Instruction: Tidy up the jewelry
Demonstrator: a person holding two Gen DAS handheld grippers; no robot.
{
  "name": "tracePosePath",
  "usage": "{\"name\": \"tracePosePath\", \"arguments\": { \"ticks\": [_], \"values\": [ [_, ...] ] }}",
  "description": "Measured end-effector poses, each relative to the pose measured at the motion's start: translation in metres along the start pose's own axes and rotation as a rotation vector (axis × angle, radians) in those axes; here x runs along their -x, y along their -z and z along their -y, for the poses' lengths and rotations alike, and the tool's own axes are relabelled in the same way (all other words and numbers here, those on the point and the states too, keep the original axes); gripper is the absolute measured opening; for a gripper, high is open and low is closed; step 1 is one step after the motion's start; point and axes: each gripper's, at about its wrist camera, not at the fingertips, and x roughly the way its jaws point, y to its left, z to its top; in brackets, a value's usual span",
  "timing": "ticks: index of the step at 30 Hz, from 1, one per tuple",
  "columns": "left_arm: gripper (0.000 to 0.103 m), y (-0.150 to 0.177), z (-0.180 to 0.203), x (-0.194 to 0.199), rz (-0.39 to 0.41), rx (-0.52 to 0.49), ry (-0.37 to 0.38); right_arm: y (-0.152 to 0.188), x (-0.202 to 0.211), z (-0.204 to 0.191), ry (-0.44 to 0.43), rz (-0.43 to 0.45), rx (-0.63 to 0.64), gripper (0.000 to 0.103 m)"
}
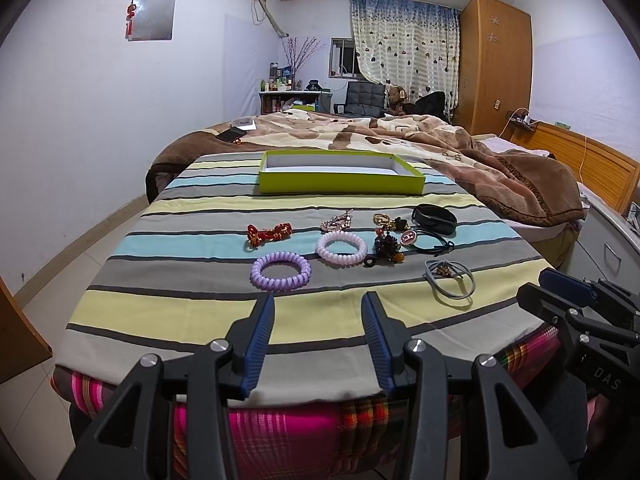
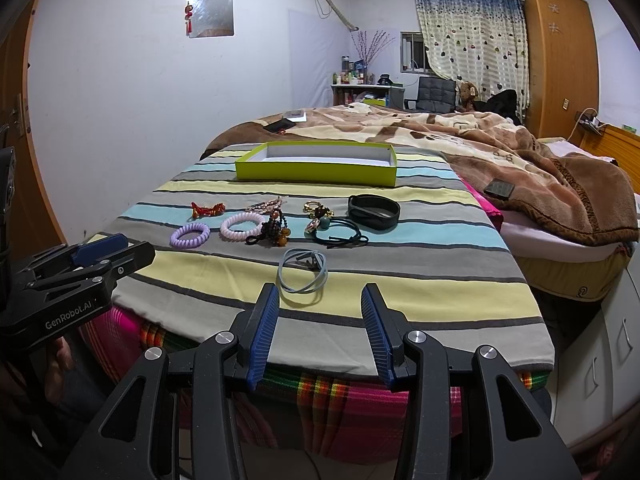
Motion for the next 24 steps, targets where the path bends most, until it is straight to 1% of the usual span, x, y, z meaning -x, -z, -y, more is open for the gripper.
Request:
{"name": "tracePosePath", "arguments": {
  "ticks": [24],
  "values": [
    [0.047,0.0008,-0.0009,0.0003,-0.003,0.002,-0.007,0.0002,0.0001,0.0002,0.0,0.0,0.001,0.044]
  ]
}}
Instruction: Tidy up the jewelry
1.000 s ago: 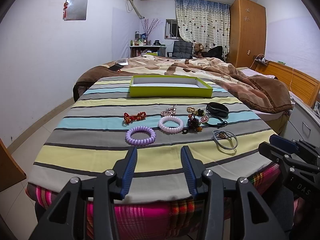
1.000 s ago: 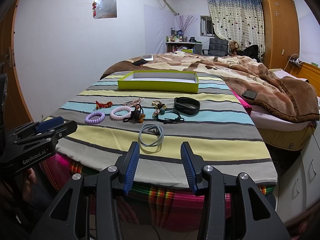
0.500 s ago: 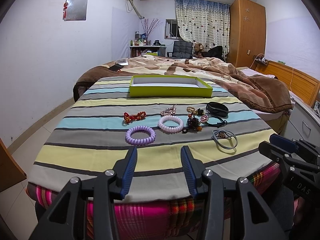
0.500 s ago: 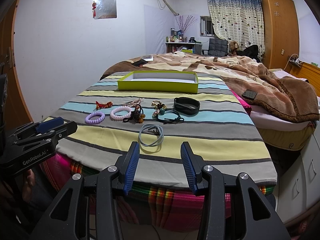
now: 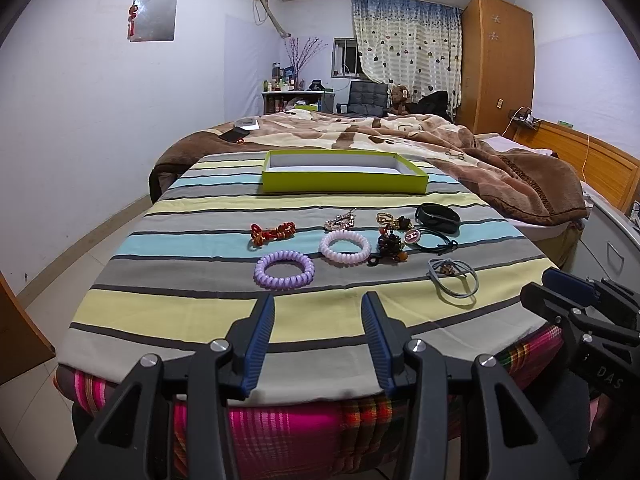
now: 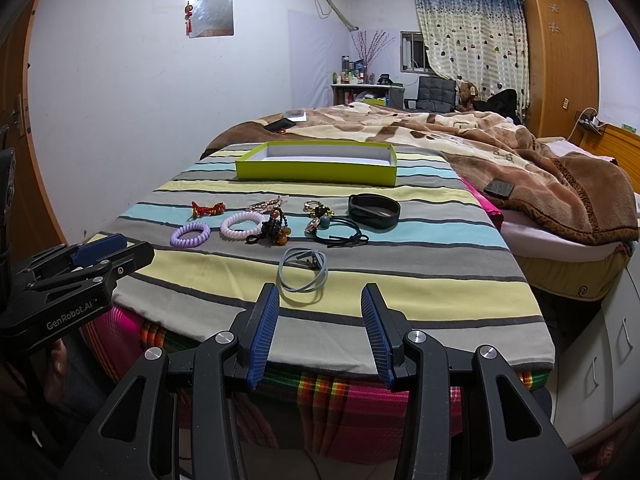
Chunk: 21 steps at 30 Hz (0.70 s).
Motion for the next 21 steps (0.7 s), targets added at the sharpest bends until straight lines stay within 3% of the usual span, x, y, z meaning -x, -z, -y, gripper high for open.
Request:
{"name": "tracePosePath", "arguments": {
  "ticks": [21],
  "values": [
    [0.047,-0.014,-0.012,-0.027,-0.033,0.015,-0.035,-0.006,-0.016,0.008,0.006,-0.007,-0.007,0.044]
  ]
}}
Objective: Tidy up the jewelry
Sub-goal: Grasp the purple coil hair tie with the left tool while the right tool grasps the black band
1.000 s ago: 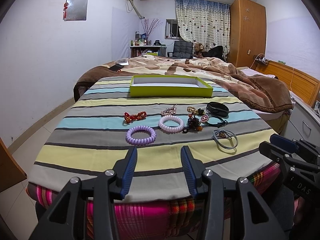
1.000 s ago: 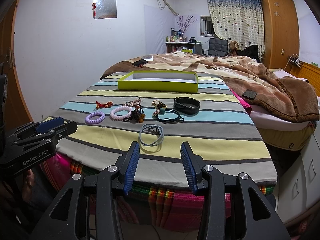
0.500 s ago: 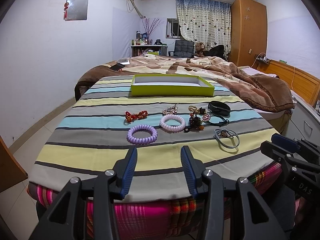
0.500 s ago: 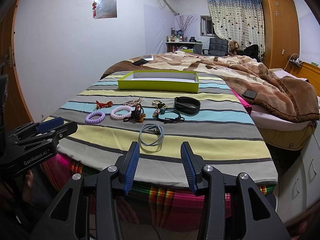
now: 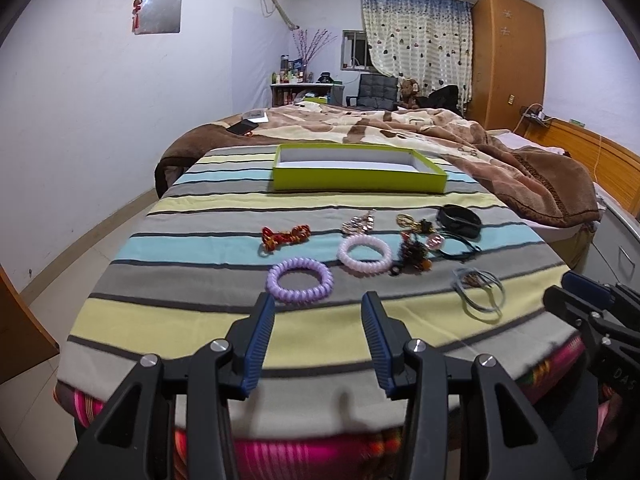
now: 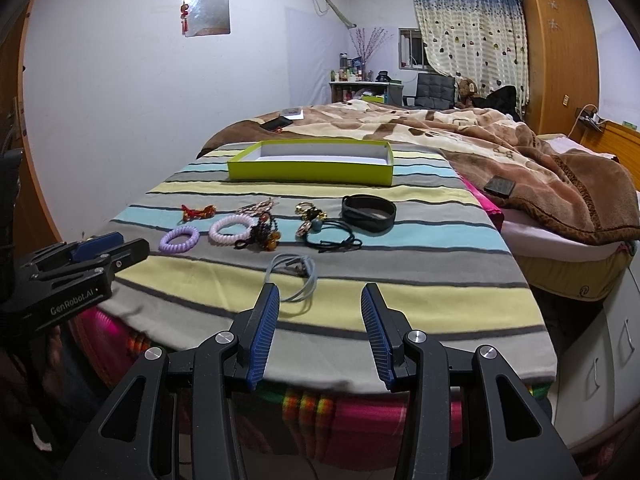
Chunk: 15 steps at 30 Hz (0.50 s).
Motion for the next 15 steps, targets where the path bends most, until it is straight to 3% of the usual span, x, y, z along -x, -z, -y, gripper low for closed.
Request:
{"name": "tracePosePath", "arguments": {
  "ticks": [15],
  "values": [
    [0.047,-0.023,-0.03,-0.059,-0.144,0.057,-0.073,-0.047,-0.063,0.045,0.021,-0.054,-0.05,0.044]
  ]
}}
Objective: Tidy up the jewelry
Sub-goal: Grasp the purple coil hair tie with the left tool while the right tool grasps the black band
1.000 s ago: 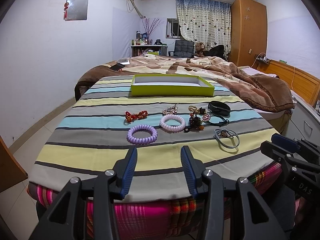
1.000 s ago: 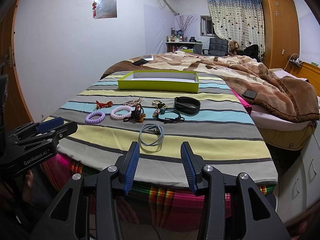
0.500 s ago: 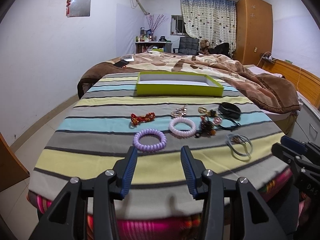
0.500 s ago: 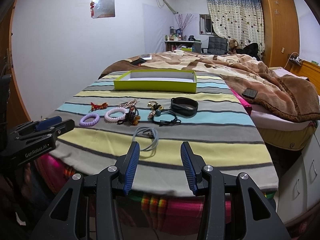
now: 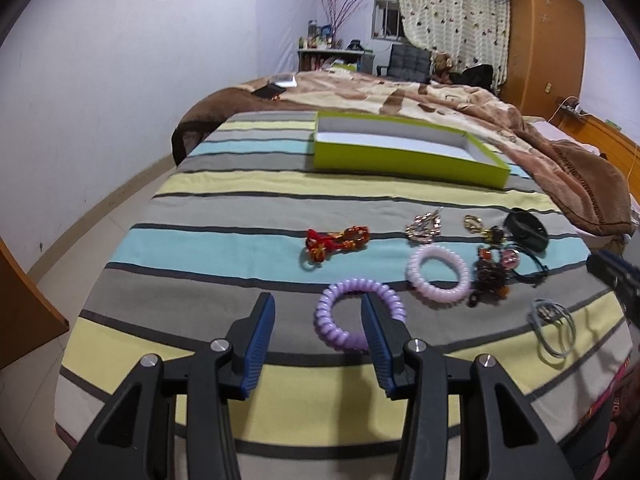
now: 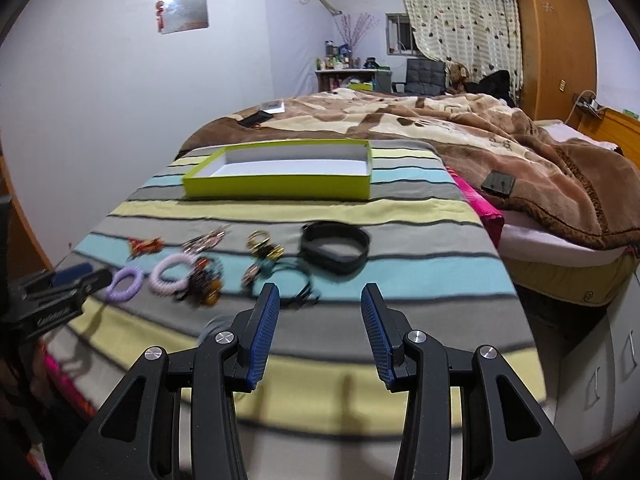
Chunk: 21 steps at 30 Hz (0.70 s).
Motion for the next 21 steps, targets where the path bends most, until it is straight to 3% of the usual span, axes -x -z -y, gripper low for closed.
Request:
{"name": "tracePosePath", "arguments": {
  "ticks": [7,12,17,21],
  "values": [
    [0.041,-0.004,-0.003,-0.018,-0.075,0.013,0.021,-0.026,-0.038,0.029,0.006,-0.073,-0.04,0.044],
    [0.037,-0.008,0.002,-0.024,-0.081,-0.018,-0.003,-0.038,-0.066,0.037,0.01,-0.146,-0.03,0.044],
    [0.024,-0.014,0.004,-0.03,-0.09,-0.038,-0.009,-0.042,-0.093,0.039,-0.006,-0.229,-0.016,0.043],
    [0.013,-0.016,0.006,-0.032,-0.091,-0.053,-0.01,-0.045,-0.109,0.041,-0.012,-0.283,-0.003,0.028]
  ]
}}
